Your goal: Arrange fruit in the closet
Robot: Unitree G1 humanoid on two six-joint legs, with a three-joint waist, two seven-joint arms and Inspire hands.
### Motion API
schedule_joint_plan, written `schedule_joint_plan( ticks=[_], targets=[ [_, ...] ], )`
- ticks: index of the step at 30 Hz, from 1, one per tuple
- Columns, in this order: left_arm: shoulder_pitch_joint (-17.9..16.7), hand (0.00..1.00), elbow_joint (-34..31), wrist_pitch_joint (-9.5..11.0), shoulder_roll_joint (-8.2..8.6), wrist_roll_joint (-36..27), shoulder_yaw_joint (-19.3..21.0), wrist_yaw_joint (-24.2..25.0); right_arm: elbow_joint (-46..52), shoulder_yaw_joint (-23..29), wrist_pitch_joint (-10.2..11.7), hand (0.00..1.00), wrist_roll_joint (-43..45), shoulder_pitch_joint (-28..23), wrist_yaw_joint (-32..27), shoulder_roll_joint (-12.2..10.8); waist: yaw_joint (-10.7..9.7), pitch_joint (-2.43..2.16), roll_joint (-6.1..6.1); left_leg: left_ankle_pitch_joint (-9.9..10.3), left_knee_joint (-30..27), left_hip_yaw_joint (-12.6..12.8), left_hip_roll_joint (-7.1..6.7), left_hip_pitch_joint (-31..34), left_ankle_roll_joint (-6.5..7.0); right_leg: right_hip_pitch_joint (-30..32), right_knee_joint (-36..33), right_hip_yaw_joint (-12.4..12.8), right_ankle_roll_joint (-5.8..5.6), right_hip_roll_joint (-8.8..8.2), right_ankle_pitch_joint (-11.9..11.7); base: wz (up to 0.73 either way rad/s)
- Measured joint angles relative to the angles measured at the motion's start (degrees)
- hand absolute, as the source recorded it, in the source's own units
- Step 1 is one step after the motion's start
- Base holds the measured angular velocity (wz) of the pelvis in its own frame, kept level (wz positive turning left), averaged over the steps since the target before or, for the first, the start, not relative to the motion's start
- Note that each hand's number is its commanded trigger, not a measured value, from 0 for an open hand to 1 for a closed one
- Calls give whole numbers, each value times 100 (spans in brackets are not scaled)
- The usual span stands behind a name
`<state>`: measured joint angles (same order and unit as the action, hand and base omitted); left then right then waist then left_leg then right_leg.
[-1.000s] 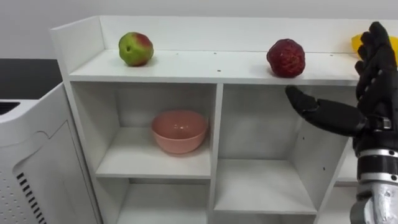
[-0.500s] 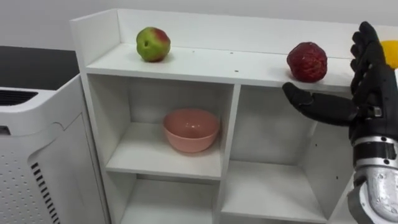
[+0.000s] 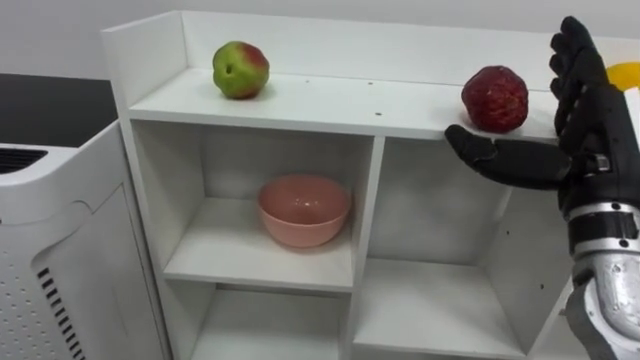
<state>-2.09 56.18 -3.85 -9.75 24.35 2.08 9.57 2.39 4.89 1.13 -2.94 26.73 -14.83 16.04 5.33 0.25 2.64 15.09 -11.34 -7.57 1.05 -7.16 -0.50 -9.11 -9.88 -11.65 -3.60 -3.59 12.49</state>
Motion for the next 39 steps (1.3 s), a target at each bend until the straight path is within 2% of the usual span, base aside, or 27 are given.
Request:
schedule_joint_plan(
  ticks=[2, 3, 6, 10, 16, 22, 35, 37, 39],
  targets=[
    [2, 0, 1, 0, -5, -2, 0, -5, -17, -26, 0, 72, -1, 1, 0, 2, 1, 1, -1, 0, 0, -61, -1, -2, 0, 1, 0, 7, 0, 5, 0, 0],
    [3, 0, 1, -1, -5, -1, -1, -5, -31, -46, 3, 100, -10, 5, 0, 2, 2, 3, -3, 0, 0, -66, -1, -1, 0, 2, 0, 4, 0, 6, 0, 0],
    [58, 0, 1, -52, -10, -4, -1, -5, -248, -48, 20, 100, -63, 173, 8, 33, -13, 4, -4, 0, -1, -93, -1, -2, 0, 1, 1, -1, 0, 6, 0, 0],
    [256, 0, 24, -134, -11, -7, -4, -4, -373, -250, 68, 100, -83, 203, 180, 290, -12, 9, 5, 0, 5, -119, -3, 0, 0, -1, 5, -1, 0, 8, 0, 0],
    [377, 0, 79, -332, -10, -44, -46, -1, -437, -266, -151, 100, -49, 333, 142, 299, -8, 10, 27, 0, -1, -105, -5, 27, 0, 6, 13, -3, 0, 10, 0, 2],
    [377, 0, 74, -418, -13, -174, -49, 21, -540, -247, -193, 100, 33, 460, 58, 303, 50, 5, 36, 0, -4, -108, -5, 2, 0, -13, 14, 25, 0, 13, 0, -1],
    [407, 0, 79, -447, -26, -254, -85, 60, -496, -251, -268, 100, -31, 554, 197, 367, 81, -8, 47, -1, -1, -206, 12, -127, 1, 0, -241, 48, 3, 17, 2, 0],
    [409, 0, 78, -437, -36, -447, -126, 2, -190, -295, -376, 100, -30, 482, 359, 367, 57, -8, 43, -1, 1, -205, 12, -134, 1, 12, -286, 47, 3, 13, 2, 0],
    [410, 0, 78, -416, -39, -587, -134, -23, 49, -434, -374, 100, -16, 334, 468, 367, 37, -13, 18, -4, 0, -272, 33, -176, 6, 80, -430, 44, 9, 17, 6, -9]
  ],
)
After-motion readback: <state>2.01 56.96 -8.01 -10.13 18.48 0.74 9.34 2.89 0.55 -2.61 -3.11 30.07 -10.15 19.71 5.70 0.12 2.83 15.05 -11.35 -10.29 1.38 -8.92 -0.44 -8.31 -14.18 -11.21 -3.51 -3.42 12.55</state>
